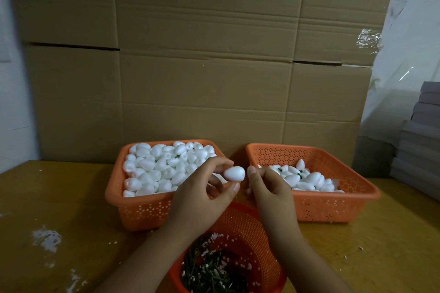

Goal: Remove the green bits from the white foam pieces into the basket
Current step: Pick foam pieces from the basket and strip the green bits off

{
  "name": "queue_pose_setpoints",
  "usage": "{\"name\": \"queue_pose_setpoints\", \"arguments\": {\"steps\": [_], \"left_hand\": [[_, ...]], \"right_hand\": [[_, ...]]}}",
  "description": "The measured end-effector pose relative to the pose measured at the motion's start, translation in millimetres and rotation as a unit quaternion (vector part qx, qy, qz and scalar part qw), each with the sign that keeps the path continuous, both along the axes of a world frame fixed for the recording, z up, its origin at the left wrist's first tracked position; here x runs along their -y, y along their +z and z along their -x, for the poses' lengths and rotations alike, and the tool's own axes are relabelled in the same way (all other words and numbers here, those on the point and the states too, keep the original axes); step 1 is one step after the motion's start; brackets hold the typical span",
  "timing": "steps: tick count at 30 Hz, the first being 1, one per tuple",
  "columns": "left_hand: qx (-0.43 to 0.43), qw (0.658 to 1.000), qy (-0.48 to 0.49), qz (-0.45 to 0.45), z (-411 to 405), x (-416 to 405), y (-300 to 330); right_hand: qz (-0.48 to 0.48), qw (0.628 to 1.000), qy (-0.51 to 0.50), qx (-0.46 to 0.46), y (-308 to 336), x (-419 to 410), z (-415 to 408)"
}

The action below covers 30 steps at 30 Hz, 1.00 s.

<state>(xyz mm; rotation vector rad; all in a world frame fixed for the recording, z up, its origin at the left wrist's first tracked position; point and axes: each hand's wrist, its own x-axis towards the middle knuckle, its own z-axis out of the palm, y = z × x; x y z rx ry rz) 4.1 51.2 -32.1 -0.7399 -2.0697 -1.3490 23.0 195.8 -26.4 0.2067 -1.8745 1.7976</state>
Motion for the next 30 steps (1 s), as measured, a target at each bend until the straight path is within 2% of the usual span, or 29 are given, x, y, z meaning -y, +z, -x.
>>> {"name": "queue_pose_setpoints", "arguments": {"steps": [8,12,14,18,25,30], "left_hand": [[-0.011,1.000,0.019,0.019,2.5,1.1,-2.2],[-0.013,1.000,0.019,0.008,4.2,1.8,-2.0],[-0.013,1.000,0.017,0.003,4.3,1.7,-2.0],[-0.013,1.000,0.016,0.001,3.7,1.1,-1.9],[-0.020,0.999,0.024,0.040,0.1,-0.4,-2.3],[-0.021,0.999,0.027,0.032,0.6,0.5,-3.8]], "right_hand": [[-0.004,1.000,0.016,0.008,2.9,1.2,-3.6],[0.042,0.996,0.074,0.019,5.0,2.4,-4.3],[0.032,0.996,0.085,0.014,5.0,2.5,-5.4],[0.015,0.998,0.069,-0.001,4.2,2.3,-6.0],[0.038,0.997,0.063,0.007,4.6,0.7,-5.8],[0.045,0.997,0.064,0.016,5.5,1.4,-6.3]]}}
